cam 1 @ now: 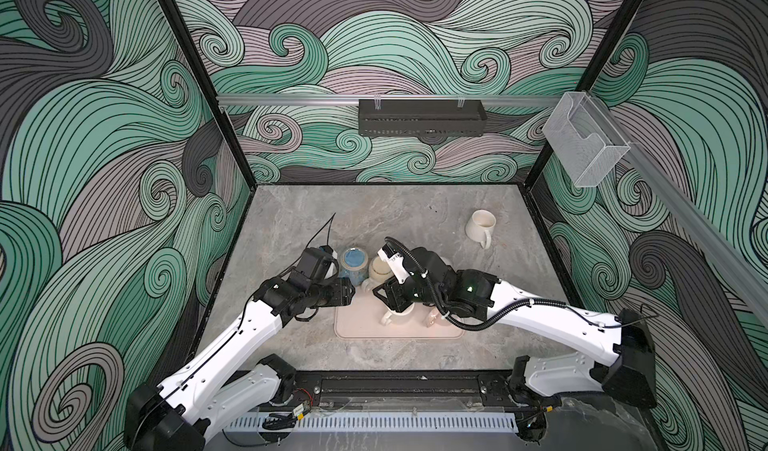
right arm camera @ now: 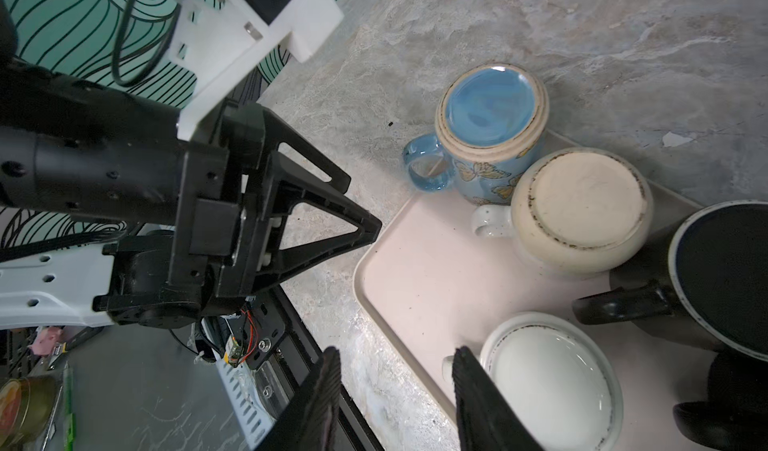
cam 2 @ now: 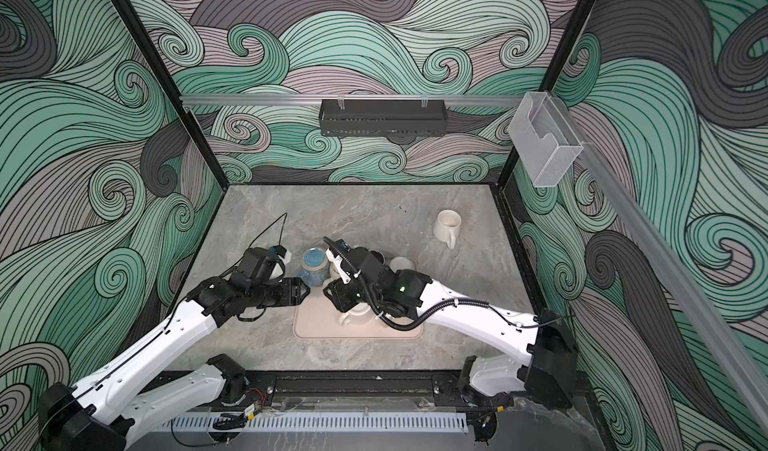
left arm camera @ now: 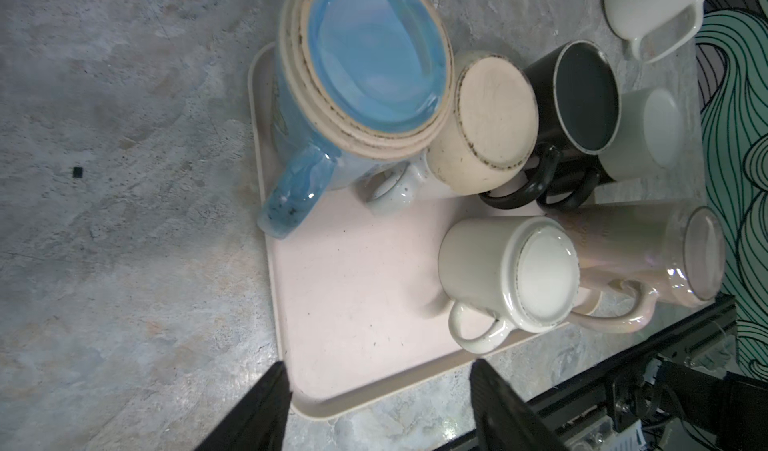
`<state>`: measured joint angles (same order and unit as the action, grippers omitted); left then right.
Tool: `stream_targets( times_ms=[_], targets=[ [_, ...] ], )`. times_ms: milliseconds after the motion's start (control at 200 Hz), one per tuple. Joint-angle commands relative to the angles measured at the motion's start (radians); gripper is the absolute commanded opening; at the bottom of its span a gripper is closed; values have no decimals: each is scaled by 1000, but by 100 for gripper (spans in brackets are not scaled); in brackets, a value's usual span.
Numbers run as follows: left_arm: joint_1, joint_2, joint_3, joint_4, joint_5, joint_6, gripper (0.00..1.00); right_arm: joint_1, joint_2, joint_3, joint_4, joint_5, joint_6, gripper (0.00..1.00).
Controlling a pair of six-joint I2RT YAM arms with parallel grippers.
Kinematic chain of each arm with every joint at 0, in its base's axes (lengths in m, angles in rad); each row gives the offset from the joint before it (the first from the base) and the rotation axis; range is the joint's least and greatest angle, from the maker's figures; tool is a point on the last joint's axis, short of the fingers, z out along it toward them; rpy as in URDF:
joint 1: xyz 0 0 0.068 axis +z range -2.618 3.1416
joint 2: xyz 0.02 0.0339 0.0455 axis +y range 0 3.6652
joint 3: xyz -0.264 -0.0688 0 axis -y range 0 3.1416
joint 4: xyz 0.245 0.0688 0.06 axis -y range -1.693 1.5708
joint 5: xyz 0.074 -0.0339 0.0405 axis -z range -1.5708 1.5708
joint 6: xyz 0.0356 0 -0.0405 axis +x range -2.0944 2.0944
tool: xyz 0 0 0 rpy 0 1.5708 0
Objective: Turn the mug right side up
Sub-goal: 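Release the white mug with the right gripper while the left approaches the blue mug, then grasp the upside-down blue butterfly mug by its base with the left gripper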
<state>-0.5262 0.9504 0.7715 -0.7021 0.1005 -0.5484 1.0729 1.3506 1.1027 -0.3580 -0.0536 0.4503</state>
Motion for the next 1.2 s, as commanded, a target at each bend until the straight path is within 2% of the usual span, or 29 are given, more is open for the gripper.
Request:
stream_targets(
  times_ms=[0,190,315,485,595,810,1066,1191],
  targets=[
    [-7,-3,2,32,-65,-3,68,2,8,6,37,8,25,46],
    [-9,49,24,67,-134,62,68,2,21,27,-17,64,-27,46],
    [-9,83,48,98,-156,143,64,2,12,7,-11,89,-48,46],
    [-11,109,92,105,-197,198,75,2,10,-4,-15,131,-65,46],
    [-11,126,95,120,-199,224,77,2,9,-10,-19,141,-83,46],
    [-11,175,86,138,-200,201,77,1,15,-17,-13,141,-92,46],
    [-11,204,18,241,-208,155,76,1,6,-46,-6,150,-93,45],
    [-11,234,12,260,-194,147,72,1,6,-64,28,156,-84,45]
  ],
)
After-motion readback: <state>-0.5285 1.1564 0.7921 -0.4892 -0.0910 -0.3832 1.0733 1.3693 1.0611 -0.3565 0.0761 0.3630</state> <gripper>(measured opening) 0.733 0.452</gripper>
